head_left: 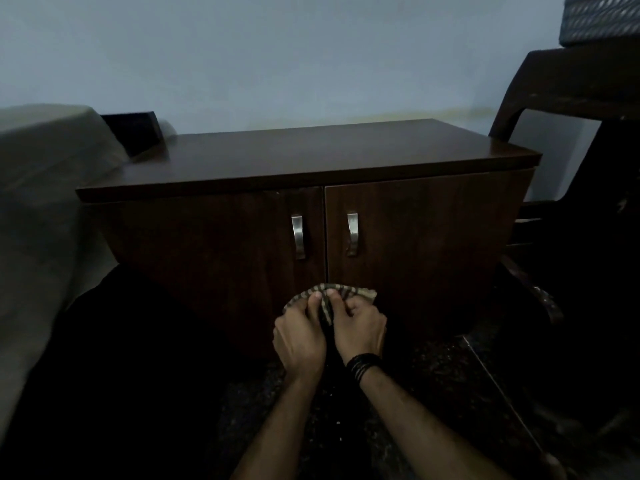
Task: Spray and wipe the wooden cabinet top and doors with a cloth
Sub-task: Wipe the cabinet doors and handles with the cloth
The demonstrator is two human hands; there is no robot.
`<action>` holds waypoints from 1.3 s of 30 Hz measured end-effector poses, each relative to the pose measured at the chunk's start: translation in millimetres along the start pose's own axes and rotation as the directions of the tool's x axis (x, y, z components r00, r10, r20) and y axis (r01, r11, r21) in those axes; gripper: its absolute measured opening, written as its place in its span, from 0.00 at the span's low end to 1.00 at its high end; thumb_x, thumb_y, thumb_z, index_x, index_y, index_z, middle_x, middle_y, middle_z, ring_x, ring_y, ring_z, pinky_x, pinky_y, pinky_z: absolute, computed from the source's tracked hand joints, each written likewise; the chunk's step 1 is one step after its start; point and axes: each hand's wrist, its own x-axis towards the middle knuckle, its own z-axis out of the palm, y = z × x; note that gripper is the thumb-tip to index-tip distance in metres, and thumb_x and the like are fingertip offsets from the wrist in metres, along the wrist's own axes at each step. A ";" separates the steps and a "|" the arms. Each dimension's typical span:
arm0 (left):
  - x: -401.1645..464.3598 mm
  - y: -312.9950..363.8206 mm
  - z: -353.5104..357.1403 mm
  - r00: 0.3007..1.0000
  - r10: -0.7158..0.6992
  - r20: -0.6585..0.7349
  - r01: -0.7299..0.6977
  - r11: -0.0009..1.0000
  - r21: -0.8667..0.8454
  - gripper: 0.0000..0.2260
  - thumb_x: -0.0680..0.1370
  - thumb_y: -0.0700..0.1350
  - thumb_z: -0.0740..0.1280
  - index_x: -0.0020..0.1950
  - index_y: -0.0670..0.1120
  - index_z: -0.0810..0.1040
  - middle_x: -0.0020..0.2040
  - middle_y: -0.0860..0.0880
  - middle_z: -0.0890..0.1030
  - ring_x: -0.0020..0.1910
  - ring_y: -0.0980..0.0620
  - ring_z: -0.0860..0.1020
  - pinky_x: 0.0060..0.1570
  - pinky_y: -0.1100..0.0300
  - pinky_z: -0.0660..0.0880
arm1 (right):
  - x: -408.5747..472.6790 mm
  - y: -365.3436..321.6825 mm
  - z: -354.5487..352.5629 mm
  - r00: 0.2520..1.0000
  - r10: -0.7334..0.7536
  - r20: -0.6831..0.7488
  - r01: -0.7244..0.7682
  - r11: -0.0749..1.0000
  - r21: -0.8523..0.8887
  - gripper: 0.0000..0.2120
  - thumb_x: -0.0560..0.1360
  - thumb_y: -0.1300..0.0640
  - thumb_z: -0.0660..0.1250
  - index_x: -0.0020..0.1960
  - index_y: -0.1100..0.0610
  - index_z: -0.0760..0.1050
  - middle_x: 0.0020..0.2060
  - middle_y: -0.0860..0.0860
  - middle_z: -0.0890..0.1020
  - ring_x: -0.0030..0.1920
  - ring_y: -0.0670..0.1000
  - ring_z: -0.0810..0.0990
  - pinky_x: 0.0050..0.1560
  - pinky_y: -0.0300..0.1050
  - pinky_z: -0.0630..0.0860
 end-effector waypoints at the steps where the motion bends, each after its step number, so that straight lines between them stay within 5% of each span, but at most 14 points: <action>1: 1.1 3.7 0.8 0.998 0.058 -0.003 -0.058 0.998 -0.011 0.19 0.82 0.60 0.57 0.48 0.50 0.82 0.43 0.45 0.84 0.44 0.43 0.82 0.43 0.54 0.77 | -0.5 -2.2 1.5 0.999 0.006 -0.045 -0.004 0.999 0.047 0.25 0.76 0.37 0.64 0.32 0.55 0.74 0.28 0.49 0.78 0.32 0.50 0.79 0.35 0.44 0.70; 4: 3.6 27.3 0.0 0.966 0.258 -0.007 -0.258 0.964 -0.065 0.17 0.81 0.61 0.59 0.48 0.50 0.80 0.39 0.52 0.82 0.37 0.53 0.81 0.38 0.55 0.79 | 8.8 -10.3 -3.8 0.969 -0.025 -0.245 0.078 0.975 0.207 0.18 0.78 0.41 0.64 0.39 0.56 0.75 0.34 0.49 0.80 0.37 0.52 0.80 0.38 0.44 0.69; 7: 3.2 50.7 -2.8 0.948 0.317 -0.036 -0.318 0.936 -0.151 0.12 0.81 0.57 0.64 0.47 0.50 0.78 0.39 0.56 0.81 0.37 0.61 0.78 0.35 0.65 0.74 | 22.3 -16.3 -16.7 0.943 -0.072 -0.324 0.167 0.946 0.276 0.16 0.76 0.41 0.65 0.51 0.53 0.72 0.38 0.48 0.80 0.39 0.49 0.80 0.43 0.51 0.78; 13: -5.4 53.2 -0.4 0.953 0.274 -0.126 -0.301 0.891 -0.339 0.07 0.78 0.49 0.71 0.53 0.48 0.79 0.44 0.55 0.82 0.42 0.62 0.79 0.40 0.74 0.74 | 22.8 -14.8 -23.5 0.905 -0.210 -0.369 0.314 0.916 0.250 0.20 0.76 0.45 0.67 0.62 0.51 0.65 0.37 0.46 0.78 0.38 0.48 0.80 0.44 0.54 0.80; 18: -16.2 61.8 3.1 0.970 0.116 -0.214 -0.211 0.838 -0.503 0.15 0.74 0.42 0.75 0.59 0.48 0.77 0.45 0.55 0.81 0.46 0.61 0.80 0.44 0.75 0.73 | 25.7 -18.0 -15.6 0.873 -0.079 -0.481 0.283 0.885 0.369 0.28 0.71 0.51 0.75 0.66 0.58 0.70 0.56 0.50 0.71 0.49 0.49 0.79 0.47 0.50 0.82; 22: -16.0 64.0 8.1 0.963 0.105 -0.248 -0.226 0.816 -0.532 0.17 0.75 0.39 0.74 0.62 0.48 0.79 0.49 0.54 0.82 0.49 0.60 0.81 0.50 0.66 0.79 | 29.0 -20.1 -20.8 0.879 -0.049 -0.474 0.275 0.864 0.421 0.20 0.71 0.60 0.77 0.61 0.57 0.78 0.51 0.49 0.75 0.45 0.48 0.80 0.42 0.43 0.83; 25: -21.8 68.3 11.6 0.954 0.114 -0.278 -0.251 0.809 -0.532 0.18 0.75 0.37 0.73 0.64 0.46 0.80 0.55 0.55 0.80 0.54 0.61 0.79 0.53 0.74 0.74 | 34.0 -17.6 -31.7 0.876 -0.137 -0.462 0.319 0.883 0.344 0.11 0.72 0.64 0.75 0.54 0.57 0.82 0.47 0.48 0.78 0.42 0.48 0.81 0.39 0.45 0.83; 30: -18.8 80.0 6.1 0.924 0.183 -0.337 -0.352 0.752 -0.557 0.15 0.78 0.36 0.69 0.63 0.45 0.82 0.56 0.55 0.79 0.57 0.63 0.77 0.56 0.73 0.73 | 37.9 -39.1 -47.6 0.824 -0.363 -0.434 0.499 0.829 0.254 0.10 0.76 0.65 0.69 0.55 0.57 0.84 0.51 0.51 0.84 0.52 0.50 0.84 0.49 0.46 0.83; 39: -10.1 81.1 -5.3 0.949 0.229 -0.219 -0.316 0.724 -0.613 0.16 0.81 0.38 0.64 0.66 0.51 0.79 0.61 0.58 0.80 0.60 0.65 0.77 0.60 0.68 0.74 | 15.1 -50.3 -69.6 0.933 -0.343 -0.113 0.347 0.764 0.544 0.29 0.75 0.63 0.73 0.67 0.46 0.62 0.57 0.45 0.80 0.58 0.42 0.81 0.59 0.37 0.78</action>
